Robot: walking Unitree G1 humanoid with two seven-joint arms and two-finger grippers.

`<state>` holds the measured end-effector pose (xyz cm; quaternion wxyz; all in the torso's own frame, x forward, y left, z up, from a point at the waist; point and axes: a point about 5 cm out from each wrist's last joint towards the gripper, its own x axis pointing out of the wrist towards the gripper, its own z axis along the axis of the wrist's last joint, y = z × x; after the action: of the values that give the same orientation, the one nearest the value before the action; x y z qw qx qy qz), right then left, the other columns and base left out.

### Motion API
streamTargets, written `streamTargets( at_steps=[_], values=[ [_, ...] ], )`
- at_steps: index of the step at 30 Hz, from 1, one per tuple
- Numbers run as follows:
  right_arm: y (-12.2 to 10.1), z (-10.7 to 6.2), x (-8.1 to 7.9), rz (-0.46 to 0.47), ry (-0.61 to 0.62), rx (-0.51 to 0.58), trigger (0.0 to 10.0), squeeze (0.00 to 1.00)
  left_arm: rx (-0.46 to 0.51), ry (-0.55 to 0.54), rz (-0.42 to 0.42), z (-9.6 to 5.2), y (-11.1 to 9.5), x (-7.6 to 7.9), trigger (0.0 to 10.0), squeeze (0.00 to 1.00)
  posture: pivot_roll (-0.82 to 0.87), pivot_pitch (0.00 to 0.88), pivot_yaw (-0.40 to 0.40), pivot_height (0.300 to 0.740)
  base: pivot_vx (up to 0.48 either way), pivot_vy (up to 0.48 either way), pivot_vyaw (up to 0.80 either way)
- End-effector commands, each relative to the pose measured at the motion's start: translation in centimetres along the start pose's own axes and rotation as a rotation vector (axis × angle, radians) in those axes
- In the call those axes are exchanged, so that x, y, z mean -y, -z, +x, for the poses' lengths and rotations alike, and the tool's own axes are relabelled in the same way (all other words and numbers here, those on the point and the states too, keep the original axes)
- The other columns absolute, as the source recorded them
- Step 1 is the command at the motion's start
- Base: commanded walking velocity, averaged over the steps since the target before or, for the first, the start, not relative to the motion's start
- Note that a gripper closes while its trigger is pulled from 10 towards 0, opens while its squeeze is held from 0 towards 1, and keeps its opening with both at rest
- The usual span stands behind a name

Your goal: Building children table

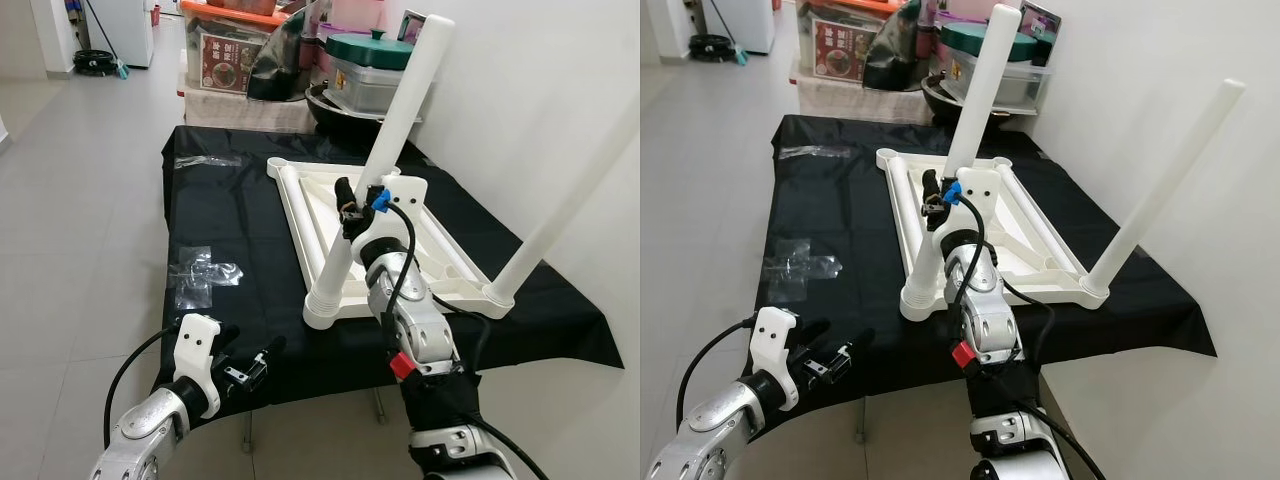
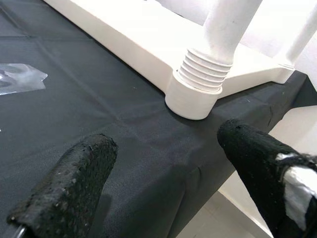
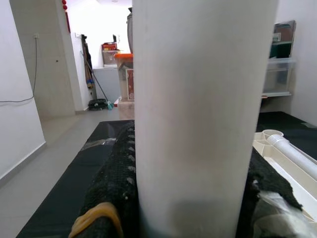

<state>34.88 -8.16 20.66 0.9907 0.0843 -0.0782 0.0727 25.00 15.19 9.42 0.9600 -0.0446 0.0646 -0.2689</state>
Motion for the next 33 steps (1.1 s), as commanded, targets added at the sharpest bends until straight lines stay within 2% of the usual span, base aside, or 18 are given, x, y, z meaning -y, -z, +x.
streamTargets(
  at_steps=[1,5,7,9,11,13,14,15,17,18,19,20,22,26,33],
  values=[
    [6.7,-2.1,1.5,-0.036,0.074,-0.329,0.0,0.0,-0.002,0.019,-0.005,0.3,0.0,0.4,10.0,0.0,0.05,0.0,-0.163,0.74,0.0,0.0,0.0],
    [6.3,-1.9,1.0,-0.021,0.011,-0.303,0.0,0.0,-0.002,0.02,-0.003,0.3,0.0,0.4,10.0,0.0,0.05,0.0,-0.163,0.74,0.0,0.0,0.0],
    [5.8,-1.6,0.7,-0.028,-0.065,-0.265,0.0,0.0,-0.003,0.021,-0.003,0.3,0.0,0.4,10.0,0.0,0.05,0.0,-0.162,0.74,0.0,0.0,0.0],
    [5.8,-1.6,0.7,-0.028,-0.065,-0.265,0.0,0.0,-0.003,0.021,-0.003,0.3,0.0,0.4,10.0,0.0,0.05,0.0,-0.162,0.74,0.0,0.0,0.0],
    [5.7,-1.6,0.5,0.008,-0.158,-0.257,0.0,0.0,-0.003,0.022,-0.003,0.3,0.0,0.4,10.0,0.0,0.05,0.0,-0.162,0.74,0.0,0.0,0.0],
    [5.7,-1.6,0.4,0.019,-0.176,-0.258,0.0,0.0,-0.003,0.022,-0.003,0.3,0.0,0.4,10.0,0.0,0.05,0.0,-0.162,0.74,0.0,0.0,0.0],
    [5.3,-1.5,0.5,0.035,-0.319,-0.26,0.0,0.0,-0.003,0.023,-0.004,0.4,0.0,0.4,10.0,0.0,0.04,0.0,-0.161,0.74,0.0,0.0,0.0],
    [5.3,-1.5,0.5,0.035,-0.319,-0.26,0.0,0.0,-0.003,0.023,-0.004,0.4,0.0,0.4,10.0,0.0,0.04,0.0,-0.161,0.74,0.0,0.0,0.0],
    [4.4,-1.0,1.3,0.038,-0.496,-0.266,0.0,0.0,-0.003,0.025,-0.004,0.5,0.0,0.5,10.0,0.0,0.04,0.0,-0.164,0.74,0.0,0.0,0.0],
    [4.4,-1.0,1.3,0.038,-0.496,-0.266,0.0,0.0,-0.003,0.025,-0.004,0.5,0.0,0.5,10.0,0.0,0.04,0.0,-0.164,0.74,0.0,0.0,0.0],
    [3.8,0.1,2.5,0.053,-0.513,-0.285,0.0,0.0,-0.001,0.025,-0.005,0.5,0.0,0.5,10.0,0.0,0.04,0.0,-0.164,0.74,0.0,0.0,0.0],
    [3.5,0.6,3.1,0.049,-0.505,-0.287,0.0,0.0,0.0,0.026,-0.005,0.6,0.0,0.5,10.0,0.0,0.05,0.0,-0.168,0.74,0.0,0.0,0.0],
    [3.3,1.0,3.4,0.046,-0.503,-0.288,0.0,0.0,0.001,0.027,-0.005,0.6,0.0,0.5,10.0,0.0,0.05,0.0,-0.168,0.74,0.0,0.0,0.0],
    [2.3,1.6,3.5,0.064,-0.565,-0.266,0.0,0.0,0.003,0.027,-0.007,0.5,0.0,0.6,10.0,0.0,0.05,0.0,-0.172,0.74,0.0,0.0,0.0],
    [2.0,1.4,3.5,0.069,-0.714,-0.276,0.0,0.0,-0.001,0.028,-0.006,0.3,0.0,0.6,10.0,0.0,0.06,0.0,-0.175,0.74,0.0,0.0,0.0]
  ],
)
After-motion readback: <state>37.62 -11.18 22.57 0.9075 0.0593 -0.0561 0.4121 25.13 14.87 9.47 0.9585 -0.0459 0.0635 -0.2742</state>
